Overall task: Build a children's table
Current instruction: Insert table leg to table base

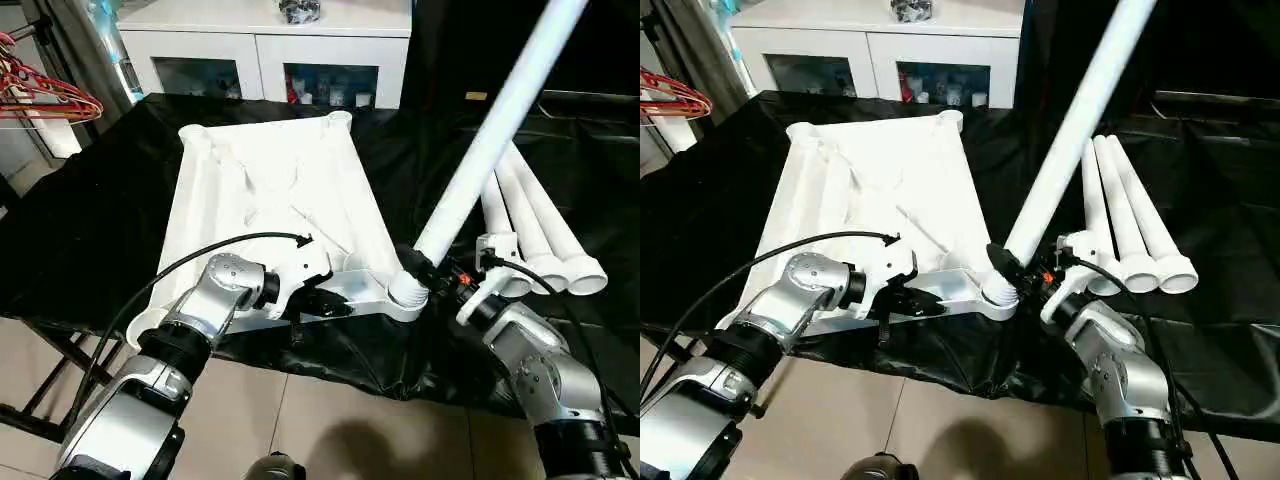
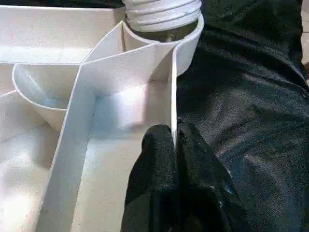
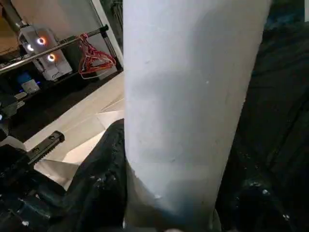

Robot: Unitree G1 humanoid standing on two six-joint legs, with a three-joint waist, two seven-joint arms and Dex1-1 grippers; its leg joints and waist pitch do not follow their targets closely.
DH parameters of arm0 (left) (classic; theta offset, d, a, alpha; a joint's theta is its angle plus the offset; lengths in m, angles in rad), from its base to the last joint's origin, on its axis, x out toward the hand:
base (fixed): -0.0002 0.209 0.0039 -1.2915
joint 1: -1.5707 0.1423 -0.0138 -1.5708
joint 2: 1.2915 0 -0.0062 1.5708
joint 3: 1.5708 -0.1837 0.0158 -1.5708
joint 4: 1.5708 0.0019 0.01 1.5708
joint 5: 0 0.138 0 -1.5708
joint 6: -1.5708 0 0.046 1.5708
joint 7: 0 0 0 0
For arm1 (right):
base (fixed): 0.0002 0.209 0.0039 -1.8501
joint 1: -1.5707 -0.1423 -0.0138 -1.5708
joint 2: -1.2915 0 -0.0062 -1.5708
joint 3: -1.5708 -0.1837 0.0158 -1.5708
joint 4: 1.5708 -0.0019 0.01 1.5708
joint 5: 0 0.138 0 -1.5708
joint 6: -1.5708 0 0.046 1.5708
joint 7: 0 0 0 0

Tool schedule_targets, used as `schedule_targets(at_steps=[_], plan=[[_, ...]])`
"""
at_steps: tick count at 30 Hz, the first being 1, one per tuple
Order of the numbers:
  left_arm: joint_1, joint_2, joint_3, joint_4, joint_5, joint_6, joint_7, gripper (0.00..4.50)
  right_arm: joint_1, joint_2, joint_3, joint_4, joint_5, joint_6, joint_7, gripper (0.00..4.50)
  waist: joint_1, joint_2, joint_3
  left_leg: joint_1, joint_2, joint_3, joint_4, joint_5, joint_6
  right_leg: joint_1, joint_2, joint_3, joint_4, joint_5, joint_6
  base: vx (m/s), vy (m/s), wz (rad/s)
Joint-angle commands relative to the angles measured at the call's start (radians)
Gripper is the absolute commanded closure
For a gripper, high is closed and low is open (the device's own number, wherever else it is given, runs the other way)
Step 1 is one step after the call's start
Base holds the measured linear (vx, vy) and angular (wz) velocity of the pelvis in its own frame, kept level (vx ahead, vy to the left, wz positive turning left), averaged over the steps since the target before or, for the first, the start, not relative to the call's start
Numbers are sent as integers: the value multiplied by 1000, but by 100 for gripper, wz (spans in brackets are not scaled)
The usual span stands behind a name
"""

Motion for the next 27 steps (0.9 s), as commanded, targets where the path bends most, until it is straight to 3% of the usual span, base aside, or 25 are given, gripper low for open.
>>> schedule_targets(at_steps=[1,12,22,27], plan=[[-28,-2,40,-7,-18,-17,17,450,53,-24,-2,50,-47,24,-12,259,-9,-10,-57,41,96,-52,-99,-338,-24,17,-129,66,-100,-242,-169,0,0,0],[-32,-4,38,10,-10,-34,16,450,71,-65,31,11,-77,0,5,260,-14,-12,-52,39,94,-52,-104,-354,-24,17,-131,68,-111,-300,-151,0,0,0],[-25,-2,24,5,-1,-46,4,450,18,-128,109,-1,-155,19,18,260,-12,-17,-56,42,92,-43,-102,-256,11,26,-123,64,-109,-212,-158,0,0,0],[-21,2,15,-3,4,-50,-6,450,-25,-163,174,27,-193,49,52,260,-14,-18,-55,43,91,-40,-100,-258,15,27,-123,64,-109,-217,-164,0,0,0]])
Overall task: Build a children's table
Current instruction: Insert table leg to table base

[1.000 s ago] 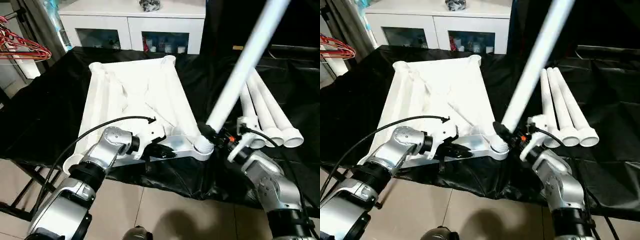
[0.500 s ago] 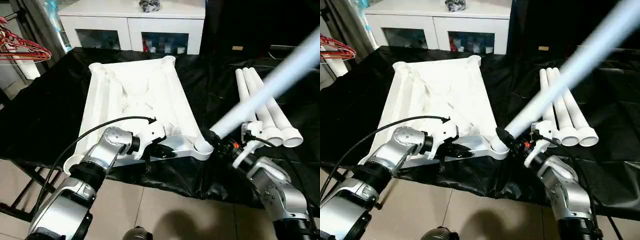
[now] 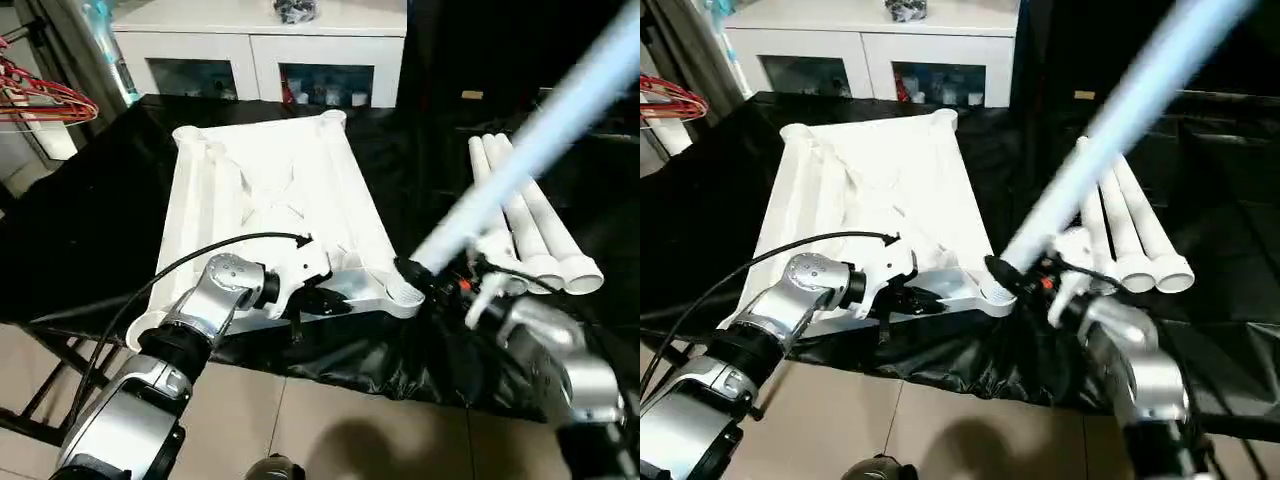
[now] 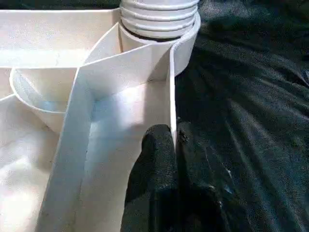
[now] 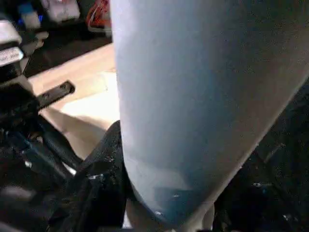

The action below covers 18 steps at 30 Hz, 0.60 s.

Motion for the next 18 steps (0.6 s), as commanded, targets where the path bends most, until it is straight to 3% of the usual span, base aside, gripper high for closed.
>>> schedule_targets(at_steps=[1,5,6,12,15,18], plan=[[-18,1,11,-19,0,-27,-21,450,12,-20,49,82,-73,48,6,260,-9,-17,-55,30,90,-49,-82,-261,15,21,-123,62,-96,-221,-163,0,0,0],[-15,7,2,-26,5,-30,-34,450,-29,-31,85,125,-95,37,45,260,-13,-20,-51,31,91,-51,-85,-289,5,22,-125,62,-100,-279,-160,0,0,0],[-13,14,-5,-36,7,-30,-50,450,-65,-46,117,155,-111,37,93,260,-14,-24,-52,34,91,-51,-86,-296,0,21,-124,62,-101,-285,-161,0,0,0],[-10,25,-16,-52,9,-33,-74,450,-91,-69,151,171,-127,42,152,260,-16,-26,-57,35,94,-47,-83,-253,14,23,-120,62,-89,-164,-189,0,0,0],[-7,34,-25,-64,13,-34,-96,450,-108,-86,176,190,-138,39,199,260,-16,-32,-58,31,90,-44,-78,-226,30,27,-120,59,-83,-117,-203,0,0,0],[-7,50,-49,-85,24,-40,-138,450,-137,-109,221,247,-162,10,287,260,-14,-33,-48,32,92,-44,-81,-252,32,22,-122,61,-92,-186,-198,0,0,0]])
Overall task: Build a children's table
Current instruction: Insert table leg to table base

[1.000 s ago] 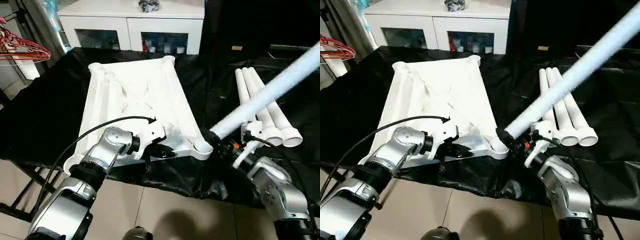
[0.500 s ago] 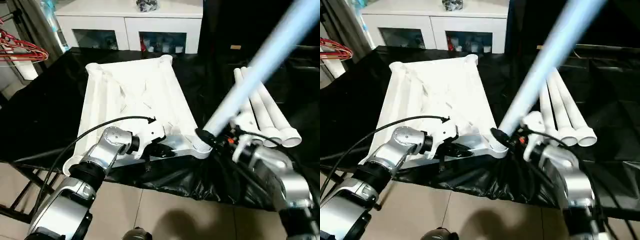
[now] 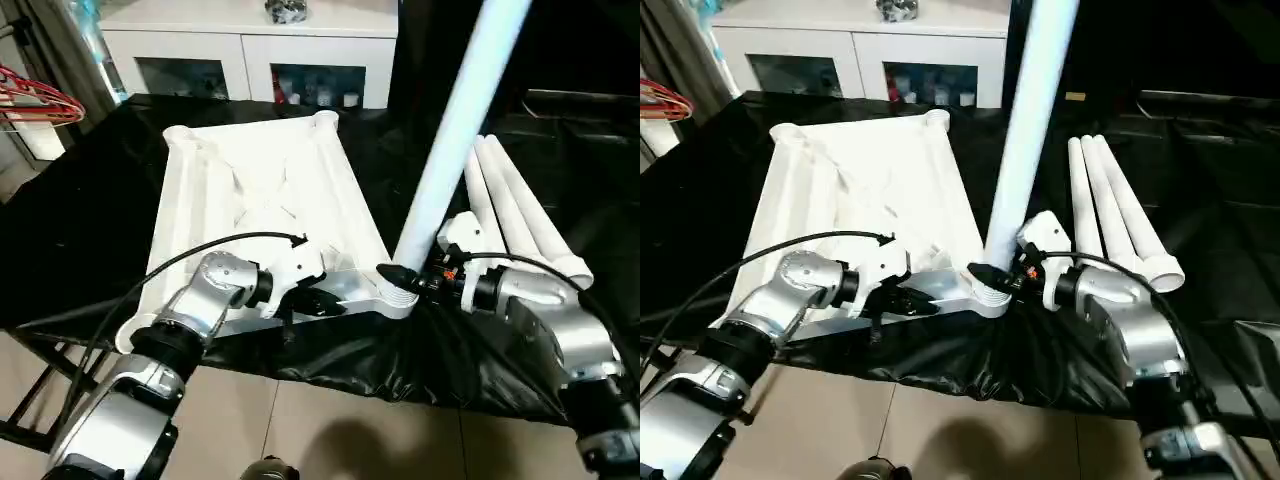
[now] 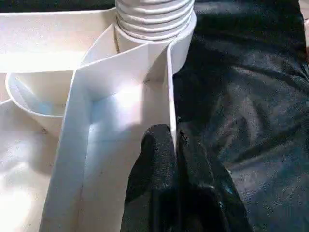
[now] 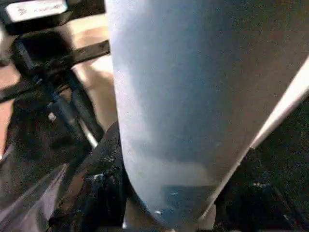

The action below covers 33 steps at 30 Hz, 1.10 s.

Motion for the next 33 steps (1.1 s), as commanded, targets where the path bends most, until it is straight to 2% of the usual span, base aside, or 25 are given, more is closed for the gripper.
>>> schedule_targets(at_steps=[1,2,3,7,8,10,17,18,23,25,26,27,28,29,30,31,32,33], plan=[[-9,6,-37,-57,10,-33,-82,450,39,-17,78,106,-66,30,43,260,-4,-14,-48,30,92,-48,-79,-255,31,23,-122,61,-90,-191,-196,0,0,0],[-10,9,-41,-62,11,-34,-92,450,36,-20,85,111,-71,22,59,260,-4,-14,-48,31,93,-48,-80,-257,29,22,-120,61,-90,-192,-196,0,0,0],[-13,13,-47,-65,15,-37,-103,450,34,-20,93,117,-75,11,74,260,-5,-12,-41,33,95,-49,-85,-279,23,17,-118,62,-92,-197,-196,0,0,0],[-19,21,-54,-69,19,-43,-126,450,29,-22,104,128,-78,-6,109,260,-7,-15,-40,36,95,-49,-88,-291,13,19,-118,62,-89,-163,-210,0,0,0],[-26,25,-60,-69,22,-50,-142,450,28,-23,110,129,-73,-13,134,260,-8,-7,-32,34,94,-50,-90,-306,13,16,-118,63,-91,-168,-213,0,0,0],[-35,31,-69,-68,24,-59,-169,450,29,-27,119,126,-62,-17,180,260,-8,-13,-32,37,95,-50,-91,-314,14,18,-120,63,-93,-173,-213,0,0,0],[-46,37,-94,-66,32,-69,-214,450,49,-46,144,106,-44,-20,279,260,-1,-11,-32,40,99,-49,-94,-297,25,21,-120,62,-91,-118,-230,0,0,0],[-53,34,-96,-56,37,-73,-217,450,55,-47,146,100,-42,-20,294,260,0,-4,-26,40,100,-50,-97,-311,22,19,-119,62,-95,-123,-228,0,0,0],[-70,19,-72,-34,33,-72,-178,450,49,-25,126,125,-53,-39,271,260,0,-7,-24,43,102,-50,-102,-327,11,22,-122,62,-96,-131,-234,0,0,0],[-78,12,-57,-25,29,-64,-145,450,38,-1,105,151,-62,-54,224,260,-1,-7,-14,46,102,-52,-108,-382,-4,19,-127,65,-107,-233,-225,0,0,0],[-78,11,-57,-25,29,-64,-144,450,38,0,105,152,-62,-55,223,260,-3,-7,-5,55,101,-54,-114,-451,-24,14,-131,67,-118,-349,-211,0,0,0],[-83,3,-36,-20,25,-51,-98,450,18,36,76,197,-80,-80,133,260,-3,-7,1,69,102,-60,-115,-520,-49,10,-139,72,-132,-478,-190,0,0,0],[-83,-3,-21,-24,19,-36,-71,450,2,59,58,230,-90,-87,67,260,-6,-8,4,72,102,-64,-118,-541,-61,8,-142,74,-135,-523,-181,0,0,0],[-83,-4,-19,-24,19,-35,-68,450,0,62,56,234,-92,-88,59,260,-14,-11,7,68,99,-74,-125,-556,-74,14,-145,72,-138,-585,-163,0,0,0],[-82,-9,-8,-28,15,-24,-50,450,-12,79,43,257,-99,-92,12,260,-20,-13,8,62,98,-80,-132,-557,-79,20,-145,69,-141,-619,-138,-65,-9,-20],[-75,-16,8,-47,4,-2,-27,450,-33,102,26,295,-107,-89,-58,260,-22,-5,6,63,98,-82,-133,-560,-83,20,-145,68,-140,-615,-137,-49,-4,-18],[-65,-21,19,-71,-6,23,-13,450,-51,123,12,326,-111,-89,-111,260,-29,-8,9,65,99,-80,-136,-567,-86,15,-143,68,-144,-613,-138,-39,8,-18],[-56,-23,24,-93,-11,41,-4,450,-64,138,1,346,-109,-84,-146,260,-38,-10,5,60,97,-81,-139,-533,-87,24,-143,64,-138,-560,-153,0,0,0]])
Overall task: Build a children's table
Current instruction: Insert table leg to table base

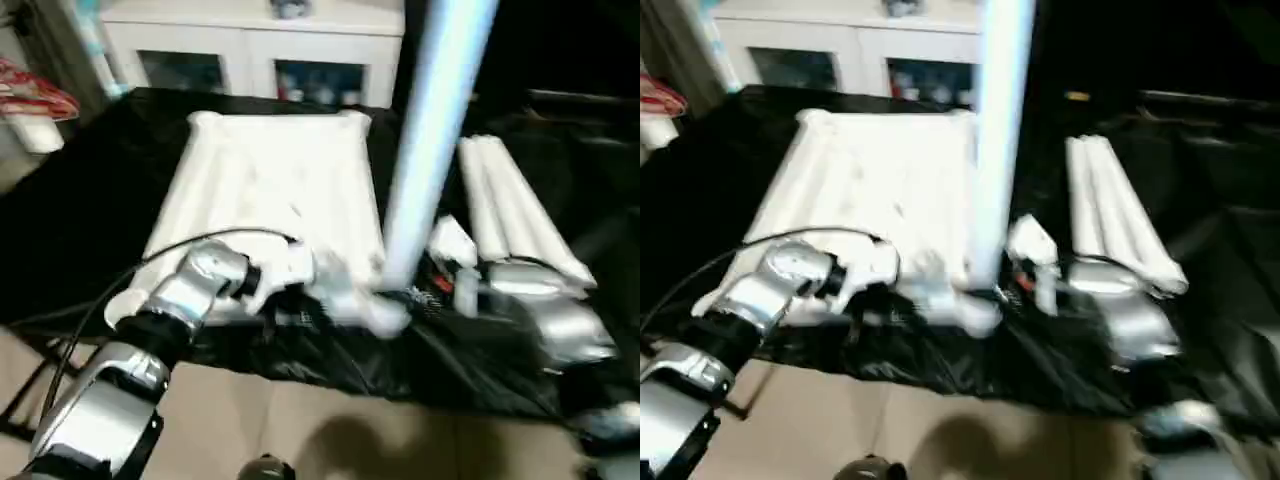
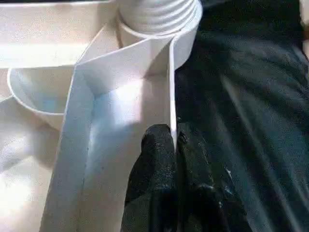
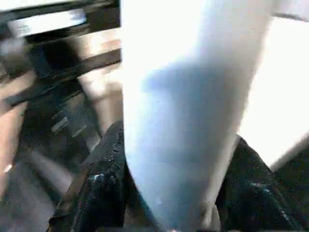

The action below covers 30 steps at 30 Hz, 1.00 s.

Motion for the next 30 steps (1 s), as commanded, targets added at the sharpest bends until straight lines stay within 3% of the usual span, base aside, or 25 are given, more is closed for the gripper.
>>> schedule_targets(at_steps=[1,2,3,5,6,7,8,9,10,11,12,14,15,16,17,19,21,22,24,26,28,29,30], plan=[[4,-36,23,-131,-61,35,12,450,16,30,5,165,-72,61,-153,260,-13,3,-43,17,107,-80,-99,-467,-82,14,-143,68,-95,-447,-185,-22,20,-19],[11,-38,26,-147,-61,47,21,450,7,40,-3,179,-69,65,-175,260,-19,1,-41,12,102,-74,-99,-439,-72,12,-136,67,-95,-407,-195,0,0,0],[17,-40,28,-160,-62,56,28,450,-1,49,-9,191,-67,68,-193,260,-19,6,-38,18,99,-61,-89,-406,-51,2,-131,70,-97,-347,-214,0,0,0],[28,-43,31,-183,-60,72,43,450,-15,65,-20,214,-65,72,-226,260,-20,6,-37,16,98,-59,-86,-403,-42,5,-132,71,-96,-352,-216,0,0,0],[60,-72,46,-258,-40,142,145,450,-64,113,-51,299,-59,78,-340,260,-28,1,-37,8,102,-65,-90,-381,-43,12,-135,69,-83,-329,-232,0,0,0],[70,-96,59,-287,-29,179,211,450,-86,133,-68,338,-55,69,-395,260,-33,2,-36,5,98,-63,-91,-377,-44,12,-129,65,-84,-334,-229,0,0,0],[76,-116,69,-307,-23,205,258,450,-102,148,-83,366,-50,62,-428,260,-38,-13,-37,8,95,-60,-90,-372,-40,11,-127,64,-89,-338,-224,0,0,0],[81,-135,76,-320,-12,218,305,450,-114,162,-96,384,-44,50,-446,260,-38,-3,-43,14,96,-56,-82,-344,-35,7,-130,70,-87,-301,-236,0,0,0],[82,-137,77,-322,-10,219,311,450,-116,164,-98,386,-43,48,-447,260,-40,-3,-41,13,94,-53,-81,-331,-26,6,-126,70,-89,-281,-239,0,0,0],[89,-148,81,-327,12,205,361,450,-123,183,-113,390,-31,32,-443,260,-41,-19,-47,7,93,-49,-76,-286,-3,14,-123,69,-83,-227,-242,0,0,0],[93,-147,79,-330,21,196,375,450,-124,190,-118,390,-27,25,-439,260,-38,-13,-50,4,91,-47,-71,-238,22,15,-120,67,-76,-158,-243,0,0,0],[100,-130,72,-324,31,135,371,450,-119,198,-127,365,-10,7,-411,260,-38,-17,-54,0,88,-46,-64,-195,50,17,-117,64,-70,-90,-250,62,-11,0],[105,-123,68,-332,33,121,367,450,-119,201,-131,362,-6,-1,-402,260,-36,-15,-59,3,87,-42,-58,-157,72,16,-114,63,-62,-20,-258,84,-29,1],[115,-111,65,-344,28,103,350,450,-117,203,-142,348,7,-10,-387,260,-35,-15,-68,-2,85,-42,-50,-100,98,23,-112,59,-49,70,-269,53,-24,1],[127,-99,62,-362,25,88,338,450,-117,204,-154,341,20,-23,-376,260,-34,-14,-73,-5,86,-39,-42,-55,122,21,-110,57,-39,151,-279,0,0,0],[144,-81,60,-386,19,92,322,450,-118,207,-175,332,39,-44,-358,260,-31,-15,-81,-11,84,-38,-32,-9,154,23,-107,52,-27,237,-288,0,0,0],[159,-54,49,-398,17,83,283,450,-114,208,-193,319,49,-71,-333,260,-30,-13,-82,-18,83,-37,-23,0,172,17,-105,50,-20,258,-295,0,0,0],[161,-47,51,-391,11,60,266,450,-108,207,-199,304,57,-77,-324,260,-27,-12,-87,-18,84,-37,-21,-10,170,17,-106,49,-20,242,-295,0,0,0],[161,-36,53,-378,4,37,247,450,-102,205,-208,281,69,-83,-311,260,-27,-8,-81,-16,87,-36,-26,-63,152,14,-105,47,-30,144,-289,0,0,0],[158,-20,56,-369,-4,20,229,450,-90,200,-218,243,90,-83,-289,260,-23,-5,-83,-9,93,-36,-30,-110,114,12,-104,49,-35,57,-280,0,0,0],[154,-12,68,-362,-21,14,214,450,-78,197,-233,204,112,-81,-265,260,-20,-6,-88,-8,95,-37,-31,-114,92,14,-104,50,-30,52,-282,0,0,0],[152,-5,75,-359,-32,11,200,422,-70,193,-241,175,127,-75,-250,260,-19,-5,-89,-7,95,-36,-30,-114,89,12,-103,50,-29,57,-283,0,0,0],[149,13,90,-358,-63,36,152,422,-52,186,-250,117,154,-60,-225,260,-14,-5,-90,-7,93,-35,-27,-108,88,12,-104,51,-27,69,-280,0,0,0]])
